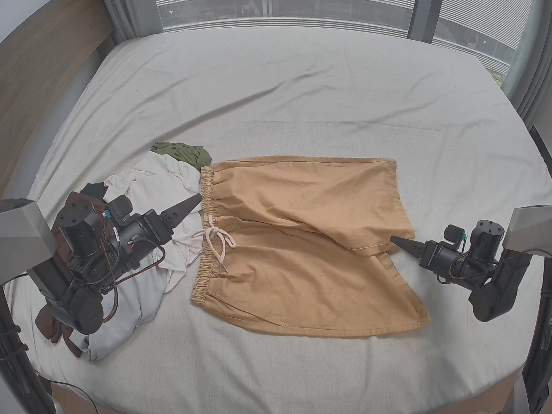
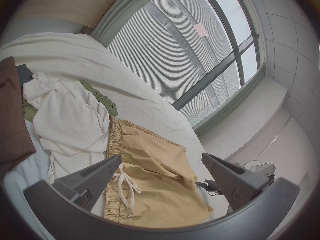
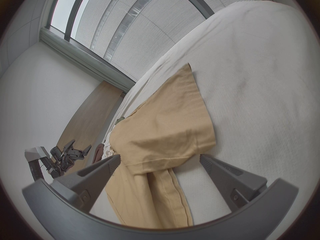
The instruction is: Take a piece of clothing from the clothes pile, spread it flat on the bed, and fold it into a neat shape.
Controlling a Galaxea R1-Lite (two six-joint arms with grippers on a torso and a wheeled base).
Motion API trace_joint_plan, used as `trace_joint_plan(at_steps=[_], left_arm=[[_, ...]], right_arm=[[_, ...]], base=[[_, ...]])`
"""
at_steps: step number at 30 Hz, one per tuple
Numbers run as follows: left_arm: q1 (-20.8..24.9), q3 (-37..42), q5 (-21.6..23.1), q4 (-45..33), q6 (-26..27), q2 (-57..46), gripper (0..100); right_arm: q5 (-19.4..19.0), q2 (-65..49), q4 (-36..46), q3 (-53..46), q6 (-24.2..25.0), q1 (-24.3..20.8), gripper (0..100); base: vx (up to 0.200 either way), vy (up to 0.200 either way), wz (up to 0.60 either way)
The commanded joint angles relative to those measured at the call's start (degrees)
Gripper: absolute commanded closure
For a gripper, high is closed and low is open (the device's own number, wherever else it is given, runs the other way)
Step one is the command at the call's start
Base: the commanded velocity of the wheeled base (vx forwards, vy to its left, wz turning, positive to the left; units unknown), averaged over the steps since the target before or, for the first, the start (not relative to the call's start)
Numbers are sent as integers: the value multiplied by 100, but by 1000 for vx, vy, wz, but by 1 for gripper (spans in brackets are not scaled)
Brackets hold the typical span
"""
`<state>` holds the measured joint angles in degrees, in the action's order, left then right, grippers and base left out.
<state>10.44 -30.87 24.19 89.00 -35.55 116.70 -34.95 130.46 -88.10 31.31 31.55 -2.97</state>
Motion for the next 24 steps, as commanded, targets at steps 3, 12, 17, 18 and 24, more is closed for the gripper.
trace_joint_plan(at_steps=[3, 12, 17, 18, 24], left_arm=[[-6, -33, -10, 3, -5, 99, 0], [-6, -25, -2, 3, -5, 99, 0], [-6, -33, -2, 3, -14, 90, 0], [-6, -33, -10, 3, -14, 90, 0], [-6, -33, -10, 3, -14, 90, 0]], right_arm=[[-3, 278, -5, -10, 9, -177, 0], [15, 462, -14, 69, 0, -300, 100], [15, 471, -14, 77, 9, -379, 100], [15, 471, -14, 77, 0, -388, 100], [15, 462, -14, 95, 9, -353, 100]], base=[[0, 0, 0], [0, 0, 0], [0, 0, 0], [0, 0, 0], [0, 0, 0]])
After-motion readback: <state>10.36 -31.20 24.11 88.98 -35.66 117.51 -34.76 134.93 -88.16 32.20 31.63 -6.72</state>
